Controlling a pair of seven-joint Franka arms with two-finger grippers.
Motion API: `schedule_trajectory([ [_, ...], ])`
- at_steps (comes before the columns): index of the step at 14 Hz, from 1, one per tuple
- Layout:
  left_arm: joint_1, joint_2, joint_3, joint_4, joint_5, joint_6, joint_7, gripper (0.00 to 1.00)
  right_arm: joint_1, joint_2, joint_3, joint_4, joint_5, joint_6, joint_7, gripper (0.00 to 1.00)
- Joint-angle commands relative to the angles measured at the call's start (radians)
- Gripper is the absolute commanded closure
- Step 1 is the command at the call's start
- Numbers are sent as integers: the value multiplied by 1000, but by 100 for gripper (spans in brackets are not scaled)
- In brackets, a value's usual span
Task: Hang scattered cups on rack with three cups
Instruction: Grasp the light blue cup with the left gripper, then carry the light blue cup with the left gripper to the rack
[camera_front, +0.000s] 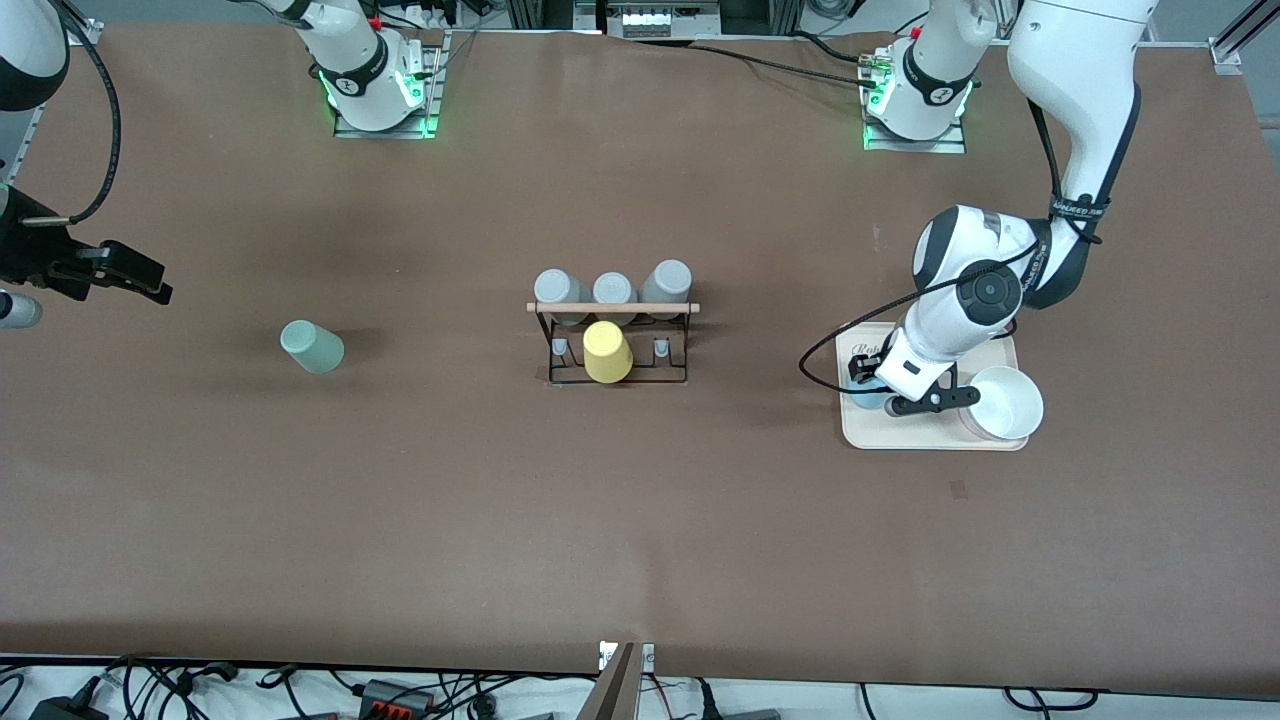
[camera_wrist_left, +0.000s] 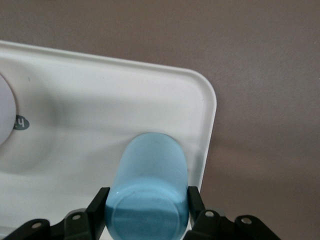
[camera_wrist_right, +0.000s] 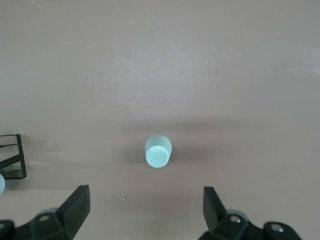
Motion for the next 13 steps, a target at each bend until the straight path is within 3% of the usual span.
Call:
schedule_trajectory([
  [1,-14,-35,-1,76,2,-76,-13,59,-6,-3,4,-4,3,-3,-11,0],
  [5,-100,-29,0,338,0,-342,-115,59,-6,-3,4,-3,3,-5,-11,0],
  [10,-248,11,2,507,-12,-406,-365,59,-6,-3,4,-3,5,1,-9,0],
  [13,-325,100,2,647,-15,-470,-500,59,-6,-3,4,-4,5,3,-9,0],
])
